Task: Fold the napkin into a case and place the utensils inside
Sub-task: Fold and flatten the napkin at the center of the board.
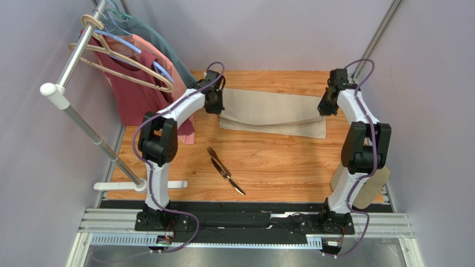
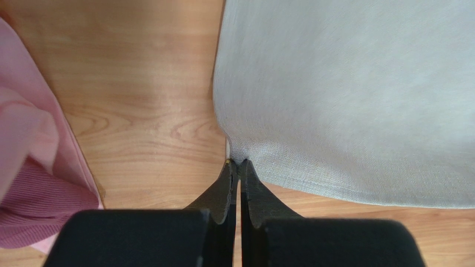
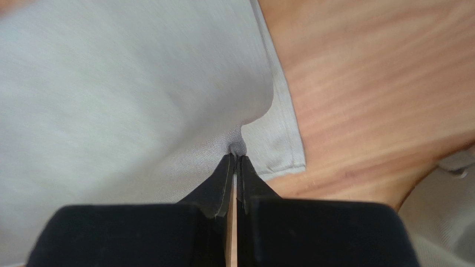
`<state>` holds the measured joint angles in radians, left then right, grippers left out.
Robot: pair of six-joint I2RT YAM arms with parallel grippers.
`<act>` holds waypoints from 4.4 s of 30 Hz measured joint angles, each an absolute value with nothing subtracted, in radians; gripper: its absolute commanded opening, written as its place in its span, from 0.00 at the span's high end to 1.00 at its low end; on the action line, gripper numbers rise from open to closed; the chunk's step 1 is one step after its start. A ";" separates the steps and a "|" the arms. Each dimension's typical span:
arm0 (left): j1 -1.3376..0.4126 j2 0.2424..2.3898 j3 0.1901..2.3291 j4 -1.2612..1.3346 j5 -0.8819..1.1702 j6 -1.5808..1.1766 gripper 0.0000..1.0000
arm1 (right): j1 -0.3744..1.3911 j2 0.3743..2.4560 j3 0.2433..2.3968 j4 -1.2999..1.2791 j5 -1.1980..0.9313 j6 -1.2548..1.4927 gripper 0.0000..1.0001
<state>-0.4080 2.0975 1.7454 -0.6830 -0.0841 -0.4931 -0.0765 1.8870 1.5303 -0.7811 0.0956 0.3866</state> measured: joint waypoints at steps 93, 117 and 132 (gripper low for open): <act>-0.374 2.069 1.657 -0.642 0.077 -0.537 1.00 | -0.130 1.713 1.163 -0.681 0.057 0.438 1.00; -0.378 1.999 1.683 -0.648 0.079 -0.530 1.00 | -0.130 1.642 1.308 -0.751 0.078 0.437 1.00; -0.383 2.026 1.619 -0.662 0.111 -0.537 1.00 | -0.130 1.692 1.171 -0.724 0.078 0.437 1.00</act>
